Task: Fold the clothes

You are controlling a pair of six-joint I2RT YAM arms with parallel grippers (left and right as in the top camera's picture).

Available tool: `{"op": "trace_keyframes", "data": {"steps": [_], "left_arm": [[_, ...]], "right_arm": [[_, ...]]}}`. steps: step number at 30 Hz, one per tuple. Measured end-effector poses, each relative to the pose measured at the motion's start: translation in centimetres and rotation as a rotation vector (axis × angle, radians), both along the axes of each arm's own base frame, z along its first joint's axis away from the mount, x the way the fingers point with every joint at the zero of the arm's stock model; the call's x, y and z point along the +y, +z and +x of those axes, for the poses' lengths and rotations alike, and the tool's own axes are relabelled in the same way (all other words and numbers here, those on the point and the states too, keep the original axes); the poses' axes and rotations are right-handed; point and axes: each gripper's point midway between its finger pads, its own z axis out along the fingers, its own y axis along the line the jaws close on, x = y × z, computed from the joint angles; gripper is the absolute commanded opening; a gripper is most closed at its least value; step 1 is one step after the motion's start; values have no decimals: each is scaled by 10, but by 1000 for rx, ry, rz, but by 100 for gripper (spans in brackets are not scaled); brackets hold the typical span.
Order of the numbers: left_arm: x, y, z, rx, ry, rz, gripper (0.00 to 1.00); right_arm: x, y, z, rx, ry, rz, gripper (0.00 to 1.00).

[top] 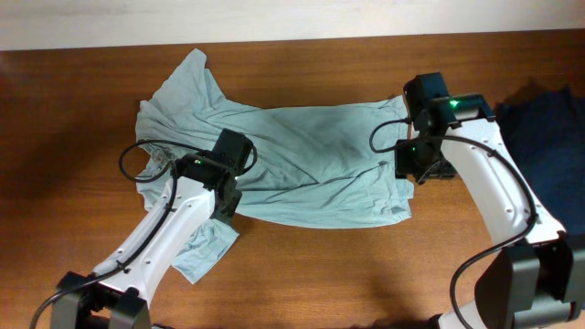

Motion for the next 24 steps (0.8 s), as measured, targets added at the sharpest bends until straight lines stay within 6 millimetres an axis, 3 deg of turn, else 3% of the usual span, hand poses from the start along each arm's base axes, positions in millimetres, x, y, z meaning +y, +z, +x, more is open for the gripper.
{"op": "trace_keyframes", "data": {"steps": [8, 18, 19, 21, 24], "left_arm": [[0, 0, 1, -3, 0, -1, 0], [0, 0, 1, -4, 0, -1, 0], [0, 0, 1, -4, 0, -2, 0], [0, 0, 1, -4, 0, -1, 0], [0, 0, 1, -4, 0, -2, 0]], "right_arm": [[9, -75, -33, 135, 22, 60, 51], [22, -104, -40, 128, 38, 142, 50], [24, -107, -40, 125, 38, 155, 48], [29, -113, -41, 121, 39, 184, 31], [34, -115, -41, 121, 41, 215, 22]]}}
